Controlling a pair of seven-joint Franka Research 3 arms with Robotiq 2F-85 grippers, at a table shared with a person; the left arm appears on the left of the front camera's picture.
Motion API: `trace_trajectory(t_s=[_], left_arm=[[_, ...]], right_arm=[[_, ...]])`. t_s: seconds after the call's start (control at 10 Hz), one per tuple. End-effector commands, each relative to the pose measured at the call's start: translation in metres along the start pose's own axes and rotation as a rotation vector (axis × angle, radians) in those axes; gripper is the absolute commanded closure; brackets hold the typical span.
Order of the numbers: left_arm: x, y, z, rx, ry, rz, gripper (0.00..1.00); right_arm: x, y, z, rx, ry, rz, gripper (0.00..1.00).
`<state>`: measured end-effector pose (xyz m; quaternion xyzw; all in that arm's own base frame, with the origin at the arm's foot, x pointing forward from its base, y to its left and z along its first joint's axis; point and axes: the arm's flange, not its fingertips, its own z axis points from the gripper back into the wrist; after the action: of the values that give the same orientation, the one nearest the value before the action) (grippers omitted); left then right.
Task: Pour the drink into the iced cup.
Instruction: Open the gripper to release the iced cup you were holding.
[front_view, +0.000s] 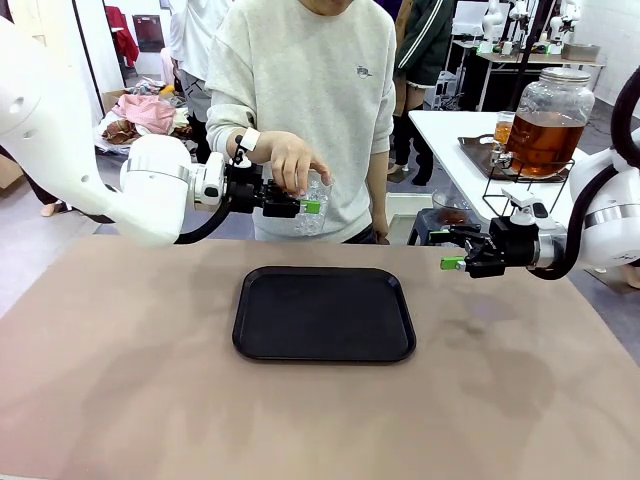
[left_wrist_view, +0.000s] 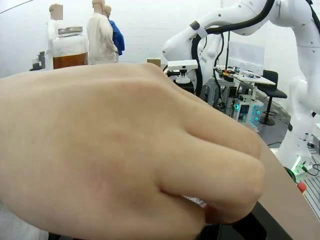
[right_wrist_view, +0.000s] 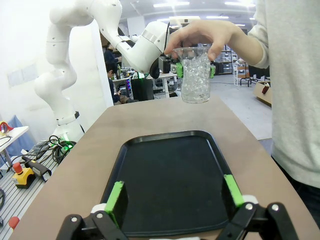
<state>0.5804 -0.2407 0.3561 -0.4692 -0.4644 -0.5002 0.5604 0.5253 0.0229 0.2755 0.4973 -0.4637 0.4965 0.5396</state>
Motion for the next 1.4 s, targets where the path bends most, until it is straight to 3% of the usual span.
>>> trace_trajectory(t_s=[0.0, 1.2, 1.3], left_arm=[[0.0006, -0.0021, -0.0009, -0.001, -0.002, -0.017, 0.40], [0.0011, -0.0001, -0.0003, -0.001, -0.001, -0.002, 0.40], [0.0007, 0.0003, 0.0009, 0.003, -0.010, 0.000, 0.35]], right_arm=[[0.0035, -0.0023, -0.0006, 0.002, 0.001, 0.009, 0.00], [0.0035, -0.0023, -0.0006, 0.002, 0.001, 0.009, 0.00], [0.0035, -0.0023, -0.0006, 0.002, 0.001, 0.009, 0.00]])
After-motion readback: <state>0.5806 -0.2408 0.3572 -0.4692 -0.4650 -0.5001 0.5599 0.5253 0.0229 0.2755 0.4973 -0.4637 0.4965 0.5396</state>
